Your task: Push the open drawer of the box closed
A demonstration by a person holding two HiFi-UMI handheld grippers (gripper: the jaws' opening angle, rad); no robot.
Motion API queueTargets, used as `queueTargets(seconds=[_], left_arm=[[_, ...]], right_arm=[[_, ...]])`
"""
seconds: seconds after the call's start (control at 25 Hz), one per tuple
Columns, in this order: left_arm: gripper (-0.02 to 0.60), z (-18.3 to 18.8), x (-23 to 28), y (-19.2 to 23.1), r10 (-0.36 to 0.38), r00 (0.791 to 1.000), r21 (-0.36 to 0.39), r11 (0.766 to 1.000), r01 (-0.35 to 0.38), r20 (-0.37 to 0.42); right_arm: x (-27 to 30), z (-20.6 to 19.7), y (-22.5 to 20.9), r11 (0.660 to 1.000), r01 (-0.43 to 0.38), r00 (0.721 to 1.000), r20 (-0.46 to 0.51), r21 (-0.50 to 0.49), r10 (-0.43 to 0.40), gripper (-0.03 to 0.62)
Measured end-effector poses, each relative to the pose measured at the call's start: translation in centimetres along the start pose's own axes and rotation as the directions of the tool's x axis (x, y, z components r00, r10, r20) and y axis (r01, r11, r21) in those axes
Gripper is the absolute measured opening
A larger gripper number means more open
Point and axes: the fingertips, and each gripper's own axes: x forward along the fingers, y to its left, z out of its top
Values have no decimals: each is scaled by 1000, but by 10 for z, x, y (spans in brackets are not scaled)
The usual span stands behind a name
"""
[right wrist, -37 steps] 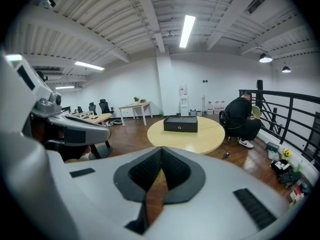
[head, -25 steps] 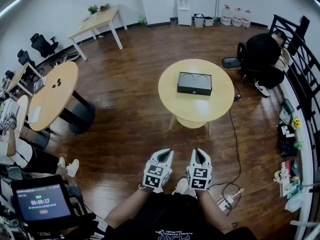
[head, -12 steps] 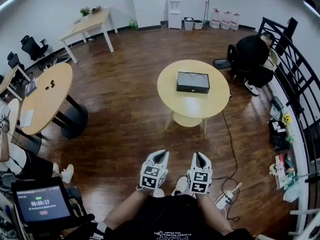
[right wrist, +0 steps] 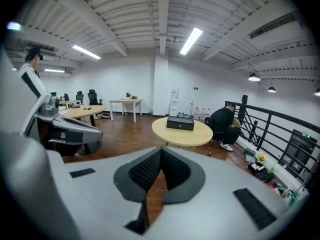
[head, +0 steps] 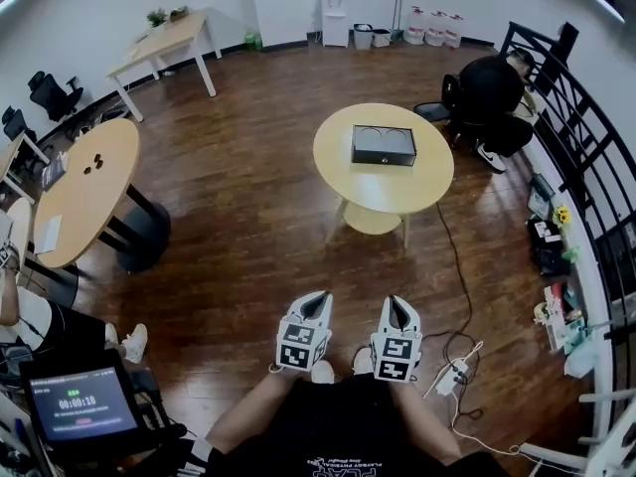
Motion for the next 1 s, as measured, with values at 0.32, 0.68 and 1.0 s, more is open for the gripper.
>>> queueTargets(seconds=[0.32, 0.68, 1.0], left_arm=[[-3, 20, -1, -18, -16, 999, 21, 1000, 15, 39], [-3, 28, 4, -37, -11, 998, 26, 1000, 9, 67], [-3, 26, 23, -54, -12, 998, 31, 999, 10, 63]], right_arm=[[-7, 13, -6, 1000, -28, 998, 55, -5, 29, 5], [-14, 25, -25, 999, -35, 994, 100, -19, 36, 5], [-15, 32, -49, 999, -4, 989, 148, -39, 10, 5]])
